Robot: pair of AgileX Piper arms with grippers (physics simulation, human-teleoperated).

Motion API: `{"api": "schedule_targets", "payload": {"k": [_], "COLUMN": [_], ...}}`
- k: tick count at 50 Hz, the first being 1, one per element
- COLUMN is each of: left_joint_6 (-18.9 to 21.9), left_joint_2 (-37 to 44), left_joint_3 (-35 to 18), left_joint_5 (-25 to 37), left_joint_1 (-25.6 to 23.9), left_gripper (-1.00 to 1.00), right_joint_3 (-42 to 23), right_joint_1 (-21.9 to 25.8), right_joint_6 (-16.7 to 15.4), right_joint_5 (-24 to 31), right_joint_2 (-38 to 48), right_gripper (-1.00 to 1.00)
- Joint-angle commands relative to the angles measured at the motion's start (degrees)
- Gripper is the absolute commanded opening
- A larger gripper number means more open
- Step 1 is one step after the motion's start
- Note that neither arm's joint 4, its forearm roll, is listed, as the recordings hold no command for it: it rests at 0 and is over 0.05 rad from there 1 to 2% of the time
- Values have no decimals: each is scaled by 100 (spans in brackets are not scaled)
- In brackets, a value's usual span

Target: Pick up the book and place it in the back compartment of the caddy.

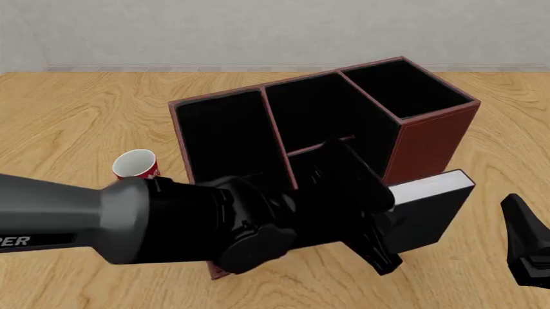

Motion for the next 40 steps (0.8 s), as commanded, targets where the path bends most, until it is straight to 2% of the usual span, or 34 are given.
{"api": "schedule_targets", "payload": {"k": [1,18,23,33,40], "left_joint_6": [97,160,12,173,419], "left_joint_2": [-249,-670,-809,-1019,-1280], "left_joint_3": [-2,98,153,167,81], "left_joint_5": [0,151,179,308,636], "left_joint_1": [-7,-79,-126,-58,-120], "left_gripper": [-100,-100,-100,-100,-100], "right_joint_3": [0,0,0,0,0], "right_joint_1": [0,0,0,1,0], "right_joint_6": [-1,0,0,0,-1], "right_joint_5": [1,0,0,0,0], "right_joint_2": [-2,1,0,0,-1], "right_gripper": [100,100,100,100,100]}}
